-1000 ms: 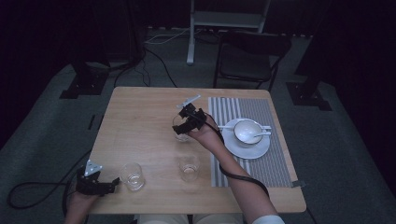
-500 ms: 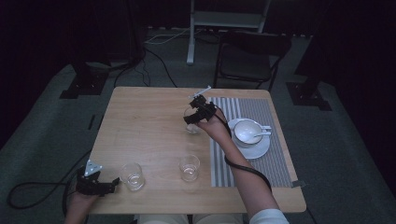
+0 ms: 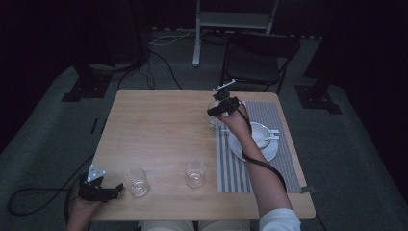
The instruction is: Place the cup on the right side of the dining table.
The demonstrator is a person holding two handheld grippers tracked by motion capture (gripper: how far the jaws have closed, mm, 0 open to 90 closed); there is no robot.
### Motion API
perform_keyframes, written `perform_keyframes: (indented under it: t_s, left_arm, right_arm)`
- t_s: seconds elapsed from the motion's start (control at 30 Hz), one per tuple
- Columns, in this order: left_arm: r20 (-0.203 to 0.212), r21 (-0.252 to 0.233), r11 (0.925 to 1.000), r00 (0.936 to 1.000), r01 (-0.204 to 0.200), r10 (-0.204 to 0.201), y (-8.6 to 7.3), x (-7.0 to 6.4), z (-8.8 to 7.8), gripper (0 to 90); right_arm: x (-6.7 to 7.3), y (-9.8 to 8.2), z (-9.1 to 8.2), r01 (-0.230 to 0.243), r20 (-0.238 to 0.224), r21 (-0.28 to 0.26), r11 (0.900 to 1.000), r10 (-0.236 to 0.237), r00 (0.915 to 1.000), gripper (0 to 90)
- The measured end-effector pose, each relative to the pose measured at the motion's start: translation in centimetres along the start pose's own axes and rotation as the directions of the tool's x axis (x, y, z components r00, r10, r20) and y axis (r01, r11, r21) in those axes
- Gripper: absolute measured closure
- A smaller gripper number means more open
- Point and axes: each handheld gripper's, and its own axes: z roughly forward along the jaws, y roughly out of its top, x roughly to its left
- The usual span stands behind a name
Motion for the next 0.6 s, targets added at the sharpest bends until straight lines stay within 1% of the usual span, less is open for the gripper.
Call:
perform_keyframes:
  t_s: [0.13, 0.3, 0.4, 0.5, 0.6]
  left_arm:
    - [-0.001, 0.0, 1.0, 1.0, 0.001, -0.001, 0.0, 0.0, 0.0, 0.7]
    - [-0.001, 0.0, 1.0, 1.0, 0.0, 0.0, 0.0, 0.0, 0.0, 0.7]
    - [-0.001, 0.0, 1.0, 1.0, 0.0, 0.0, 0.0, 0.0, 0.0, 0.7]
    - [-0.001, 0.0, 1.0, 1.0, 0.0, 0.0, 0.0, 0.0, 0.0, 0.7]
    - [-0.002, 0.0, 1.0, 1.0, 0.001, -0.001, 0.0, 0.0, 0.0, 0.7]
  right_arm:
    - [-1.7, 0.0, 0.2, -0.028, 0.035, 0.006, 1.0, 0.027, 0.999, 17.8]
    - [-4.0, 0.1, 0.3, -0.073, 0.08, 0.018, 0.997, 0.071, 0.9943, 17.8]
    - [-5.4, 0.2, 0.3, -0.095, 0.116, 0.024, 0.995, 0.091, 0.989, 17.8]
    - [-6.8, 0.2, 0.3, -0.122, 0.149, 0.034, 0.992, 0.115, 0.9821, 17.8]
    - [-8.1, 0.0, 0.3, -0.149, 0.169, 0.037, 0.988, 0.141, 0.9755, 17.8]
